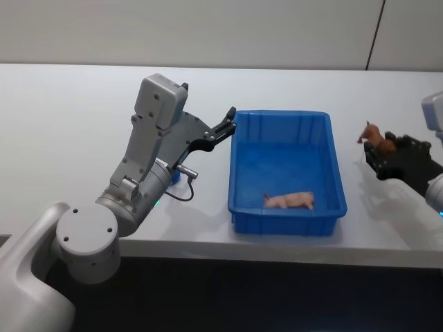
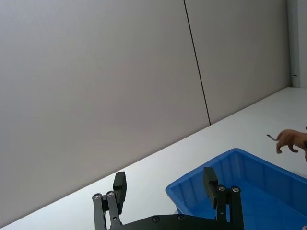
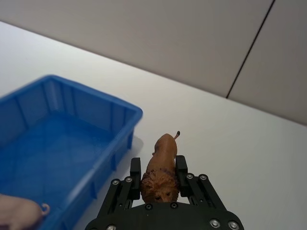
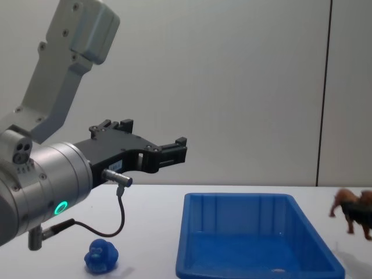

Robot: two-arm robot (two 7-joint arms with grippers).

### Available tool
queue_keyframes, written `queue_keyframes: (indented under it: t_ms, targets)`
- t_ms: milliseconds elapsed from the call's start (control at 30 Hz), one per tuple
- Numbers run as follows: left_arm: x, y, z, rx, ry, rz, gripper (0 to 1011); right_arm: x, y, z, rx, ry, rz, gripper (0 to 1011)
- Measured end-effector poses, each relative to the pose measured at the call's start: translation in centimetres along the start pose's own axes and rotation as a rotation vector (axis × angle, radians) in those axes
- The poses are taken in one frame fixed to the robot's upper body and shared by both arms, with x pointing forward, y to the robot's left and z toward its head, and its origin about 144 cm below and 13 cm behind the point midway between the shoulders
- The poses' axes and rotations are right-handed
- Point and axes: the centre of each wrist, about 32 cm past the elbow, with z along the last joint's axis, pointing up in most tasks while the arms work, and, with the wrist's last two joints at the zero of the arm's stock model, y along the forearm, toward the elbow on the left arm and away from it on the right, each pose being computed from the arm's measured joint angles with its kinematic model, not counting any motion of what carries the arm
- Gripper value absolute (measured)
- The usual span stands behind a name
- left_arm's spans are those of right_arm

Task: Pick up the two dolls from the table and place them into the box.

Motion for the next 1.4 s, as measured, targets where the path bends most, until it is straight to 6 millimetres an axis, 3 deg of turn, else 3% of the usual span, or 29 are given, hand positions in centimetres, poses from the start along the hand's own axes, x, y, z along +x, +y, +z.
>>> queue_keyframes:
  t_ms: [367,767,1033,1400]
  targets:
    - [0.0,0.0,0.0,0.0,0.0,0.0,1001,-1.5,0.2,3.3,0.117,-0.014,0.105,417]
    - [0.0,0.0,0.0,0.0,0.0,0.0,1001,-4.3,1.8,5.1,0.111,-0.024,0.242,428]
    - [0.0,0.0,0.0,0.0,0.0,0.0,1001,-5.7,2.9,5.0,0.065,-0.039,0.281,678]
    - [0.0,0.0,0.0,0.0,0.0,0.0,1001,-5.8,3.1,4.9,0.075,-0.036,0.268,977]
